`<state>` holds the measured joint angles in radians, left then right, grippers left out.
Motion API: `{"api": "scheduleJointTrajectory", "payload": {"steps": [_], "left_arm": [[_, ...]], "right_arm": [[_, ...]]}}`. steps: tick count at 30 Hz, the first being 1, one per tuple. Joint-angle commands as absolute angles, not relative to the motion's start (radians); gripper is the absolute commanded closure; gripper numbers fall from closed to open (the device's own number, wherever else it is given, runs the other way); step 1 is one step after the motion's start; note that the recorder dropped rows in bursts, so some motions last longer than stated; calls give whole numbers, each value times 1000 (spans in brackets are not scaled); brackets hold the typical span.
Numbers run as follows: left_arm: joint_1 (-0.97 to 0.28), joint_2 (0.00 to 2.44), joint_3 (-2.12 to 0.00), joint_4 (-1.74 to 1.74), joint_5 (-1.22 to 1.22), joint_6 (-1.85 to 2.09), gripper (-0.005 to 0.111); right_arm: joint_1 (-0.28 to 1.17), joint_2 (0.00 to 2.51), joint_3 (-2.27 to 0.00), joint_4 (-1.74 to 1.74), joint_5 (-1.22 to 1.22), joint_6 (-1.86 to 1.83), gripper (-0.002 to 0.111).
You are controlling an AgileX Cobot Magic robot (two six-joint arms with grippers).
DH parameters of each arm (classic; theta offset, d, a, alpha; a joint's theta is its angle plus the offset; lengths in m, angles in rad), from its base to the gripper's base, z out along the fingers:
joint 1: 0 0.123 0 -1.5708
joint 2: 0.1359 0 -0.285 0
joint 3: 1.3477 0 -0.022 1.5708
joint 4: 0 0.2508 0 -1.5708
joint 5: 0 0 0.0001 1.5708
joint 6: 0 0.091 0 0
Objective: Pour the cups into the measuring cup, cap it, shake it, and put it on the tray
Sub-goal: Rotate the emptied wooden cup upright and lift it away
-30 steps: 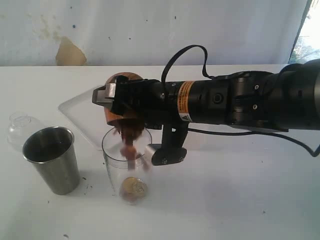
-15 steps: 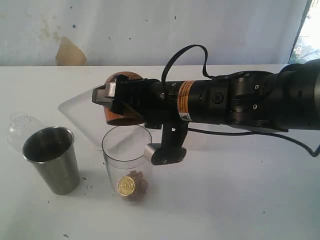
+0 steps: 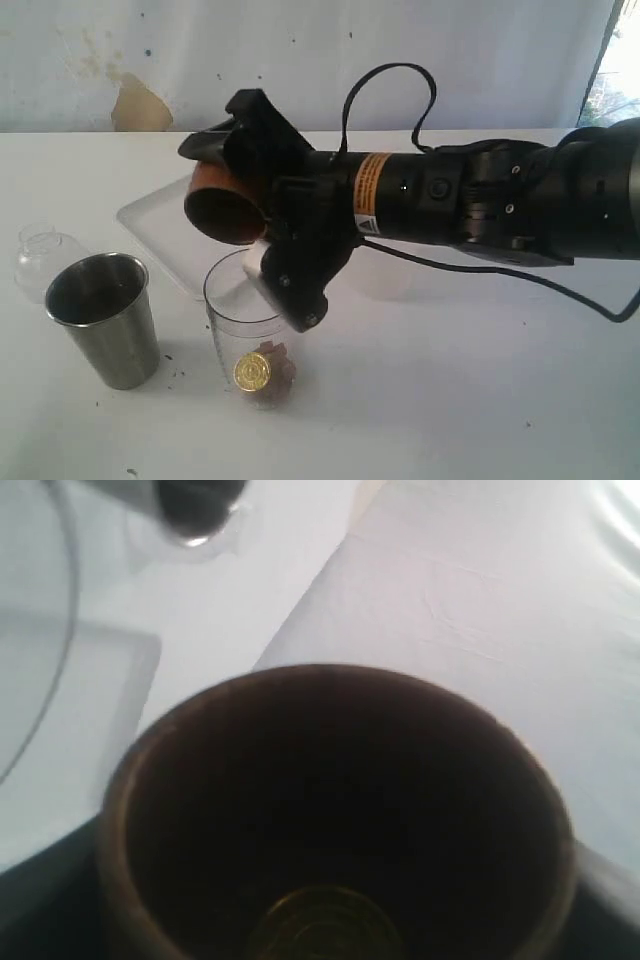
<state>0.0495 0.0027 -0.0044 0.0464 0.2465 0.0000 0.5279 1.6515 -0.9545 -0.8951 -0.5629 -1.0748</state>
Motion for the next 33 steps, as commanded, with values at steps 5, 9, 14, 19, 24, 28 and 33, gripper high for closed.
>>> {"api": "scheduleJointTrajectory", "payload": {"steps": [5,9,14,19,24,28,33], "left_arm": [[45,0,0,41,235,0,107],[45,0,0,41,235,0,107],[45,0,0,41,235,0,107],[45,0,0,41,235,0,107],[45,0,0,41,235,0,107],[45,0,0,41,235,0,107],[45,0,0,41,235,0,107]], "right_arm": [[528,1637,-952,-882,-746,-817,108],[528,1637,-952,-882,-758,-757,108],[528,1636,-952,-890,-647,-1166,108],[528,1634,-952,-890,-515,-1604,108],[528,1632,-943,-890,-541,-1606,108],[539,1622,-918,-888,-569,-1563,108],[539,1642,-923,-856,-500,-1661,108]]}}
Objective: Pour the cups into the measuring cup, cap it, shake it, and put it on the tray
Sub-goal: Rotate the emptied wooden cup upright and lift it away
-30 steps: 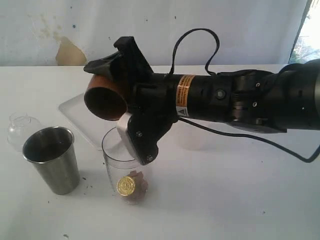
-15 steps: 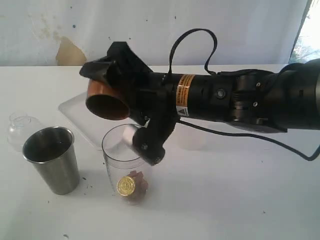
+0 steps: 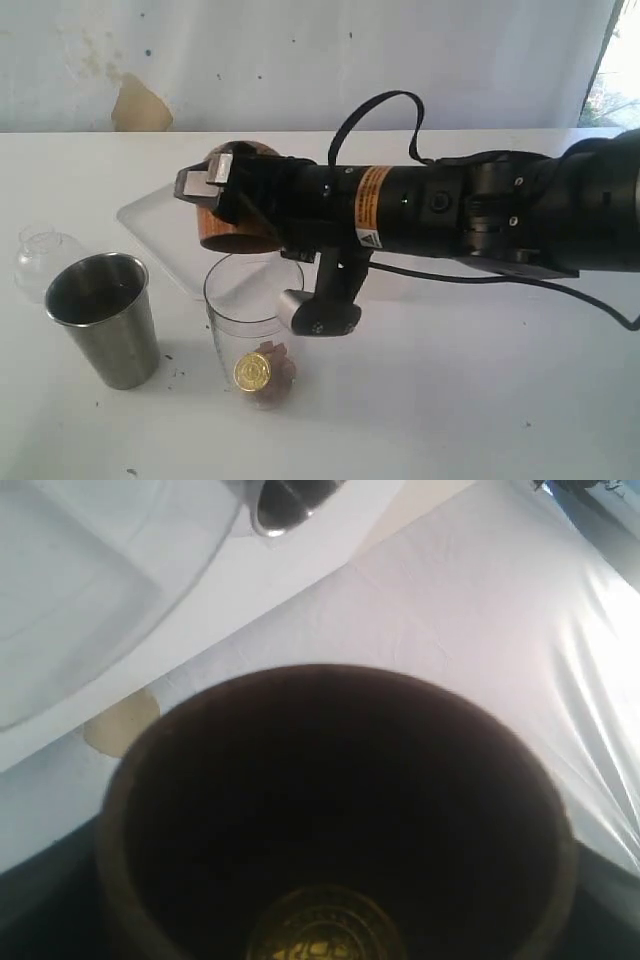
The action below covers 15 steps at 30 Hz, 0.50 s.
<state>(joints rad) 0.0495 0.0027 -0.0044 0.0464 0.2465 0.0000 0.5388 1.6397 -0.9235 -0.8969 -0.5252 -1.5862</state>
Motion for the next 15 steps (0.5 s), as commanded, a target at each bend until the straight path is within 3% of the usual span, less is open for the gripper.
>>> {"api": "scheduleJointTrajectory", "payload": {"steps": [1,15], "left_arm": [[45,0,0,41,235,0,107],[45,0,0,41,235,0,107]], "right_arm": [[539,1638,-923,-812,-528,-1656,108],[548,1630,-920,-519,-534,-1793,108]]}}
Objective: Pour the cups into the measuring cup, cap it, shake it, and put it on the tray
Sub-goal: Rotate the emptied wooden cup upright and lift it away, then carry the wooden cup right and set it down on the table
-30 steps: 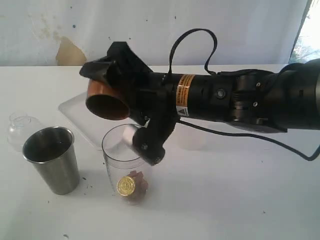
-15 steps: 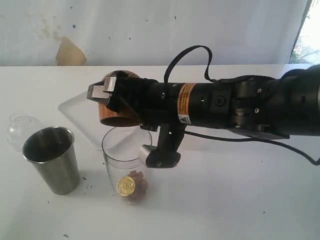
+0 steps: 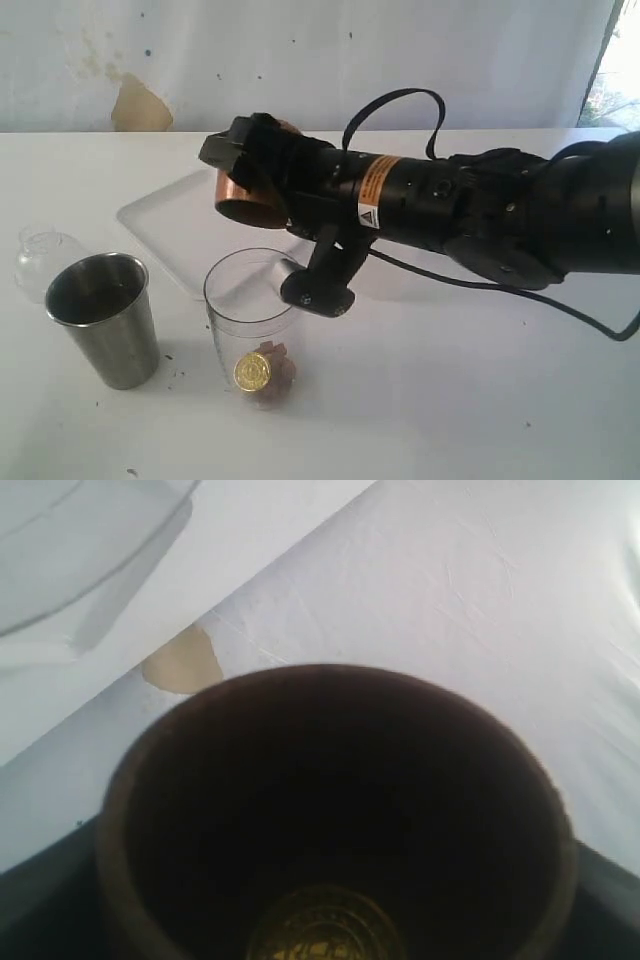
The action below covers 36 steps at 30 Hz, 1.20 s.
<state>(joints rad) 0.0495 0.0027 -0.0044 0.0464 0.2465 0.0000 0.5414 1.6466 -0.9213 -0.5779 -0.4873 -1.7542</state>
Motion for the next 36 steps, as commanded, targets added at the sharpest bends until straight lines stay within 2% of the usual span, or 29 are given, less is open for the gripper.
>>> {"api": "scheduleJointTrajectory", "payload": {"steps": [1,5,8,12,17,22,26,29,32,36], "left_arm": [[45,0,0,41,235,0,107],[45,0,0,41,235,0,107],[45,0,0,41,235,0,107],[45,0,0,41,235,0,107],[45,0,0,41,235,0,107],[45,0,0,41,235,0,107],[45,0,0,41,235,0,107],[45,0,0,41,235,0,107],[45,0,0,41,235,0,107],[45,0,0,41,235,0,107]], "right_arm": [[548,1630,-920,-502,-548,-1746,108],[558,1630,-919,-538,-505,-1713,108],[558,1626,-919,-441,-548,-1620,108],[558,1626,-919,-324,-659,-1138,108],[558,1607,-919,-241,-769,-750,108],[558,1550,-919,-206,-751,-299,108],[558,1480,-919,-7,-698,-224,108],[529,1431,-919,219,-640,-301,108],[456,1390,-919,339,-537,-345,108],[290,1363,-919,369,-383,-336,108]]}}
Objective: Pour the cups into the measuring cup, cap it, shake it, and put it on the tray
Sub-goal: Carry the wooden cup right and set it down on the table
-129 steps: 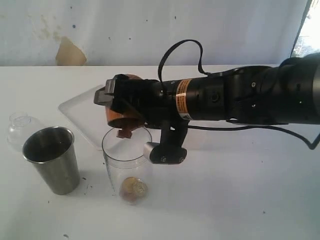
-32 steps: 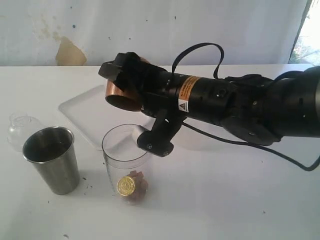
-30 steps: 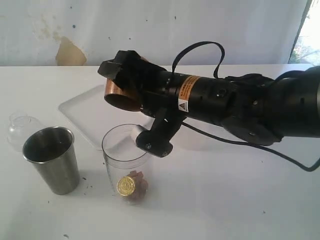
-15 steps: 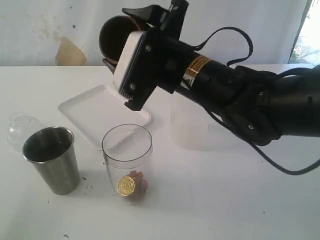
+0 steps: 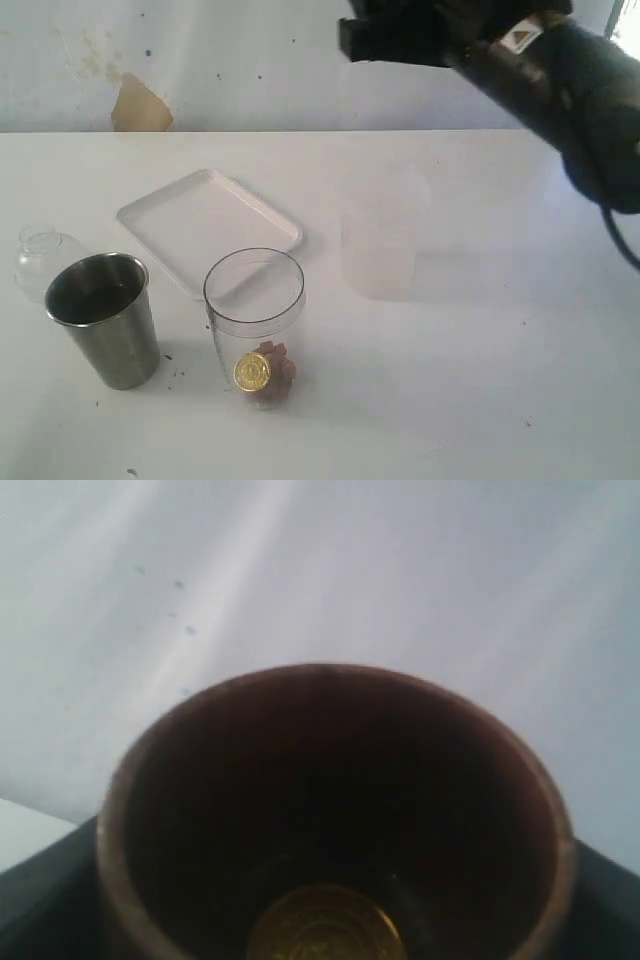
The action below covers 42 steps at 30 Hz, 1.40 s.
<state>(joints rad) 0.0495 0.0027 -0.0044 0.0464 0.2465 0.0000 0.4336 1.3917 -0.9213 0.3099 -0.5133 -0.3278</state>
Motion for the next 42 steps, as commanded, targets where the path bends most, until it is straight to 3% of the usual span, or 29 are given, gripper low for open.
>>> {"api": "scheduleJointTrajectory", "payload": {"steps": [1,9,14,21,29,37,40,42], "left_arm": [[45,0,0,41,235,0,107],[45,0,0,41,235,0,107],[45,0,0,41,235,0,107],[45,0,0,41,235,0,107],[45,0,0,41,235,0,107],[45,0,0,41,235,0,107],[45,0,0,41,235,0,107],[45,0,0,41,235,0,107]], "right_arm": [[245,1363,-919,369,-351,-334,108],[40,1466,-905,335,-182,-312,108],[38,1566,-828,114,-401,-244,108],[-37,1774,-815,-351,-711,149,108],[-133,1987,-819,-329,-819,160,108],[-137,2116,-819,-333,-921,153,107],[-137,2116,-819,-333,-923,87,88],[-137,2116,-819,-330,-923,75,59]]}}
